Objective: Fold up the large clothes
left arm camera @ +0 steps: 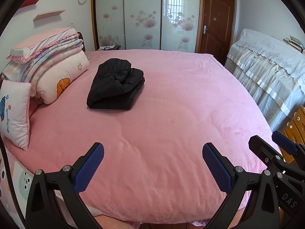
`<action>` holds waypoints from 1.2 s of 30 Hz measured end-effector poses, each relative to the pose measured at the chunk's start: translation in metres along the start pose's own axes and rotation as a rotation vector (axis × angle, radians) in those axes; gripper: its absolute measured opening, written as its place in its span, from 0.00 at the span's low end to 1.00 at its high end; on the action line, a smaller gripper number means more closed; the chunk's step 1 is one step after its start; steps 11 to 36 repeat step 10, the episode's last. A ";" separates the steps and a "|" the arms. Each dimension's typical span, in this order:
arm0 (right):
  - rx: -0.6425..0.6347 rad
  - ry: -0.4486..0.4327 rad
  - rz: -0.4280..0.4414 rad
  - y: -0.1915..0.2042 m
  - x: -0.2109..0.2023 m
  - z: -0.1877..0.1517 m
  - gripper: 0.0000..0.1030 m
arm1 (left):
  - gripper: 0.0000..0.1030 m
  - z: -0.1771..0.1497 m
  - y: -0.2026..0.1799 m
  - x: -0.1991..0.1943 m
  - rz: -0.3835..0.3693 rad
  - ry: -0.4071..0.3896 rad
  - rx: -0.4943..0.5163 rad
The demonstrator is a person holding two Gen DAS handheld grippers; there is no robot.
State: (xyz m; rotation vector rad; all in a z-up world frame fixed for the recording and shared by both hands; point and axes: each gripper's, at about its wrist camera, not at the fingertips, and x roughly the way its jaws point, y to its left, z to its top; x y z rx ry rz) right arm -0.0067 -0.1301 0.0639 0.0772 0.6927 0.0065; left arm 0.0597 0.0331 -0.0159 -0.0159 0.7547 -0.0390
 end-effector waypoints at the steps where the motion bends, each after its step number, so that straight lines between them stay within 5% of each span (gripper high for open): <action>1: 0.000 0.000 0.001 0.000 0.000 0.000 0.73 | 0.99 0.000 0.000 0.000 0.000 0.001 0.000; 36: 0.000 -0.001 0.001 0.000 0.000 0.000 0.73 | 0.99 -0.001 -0.002 0.001 0.002 0.006 0.000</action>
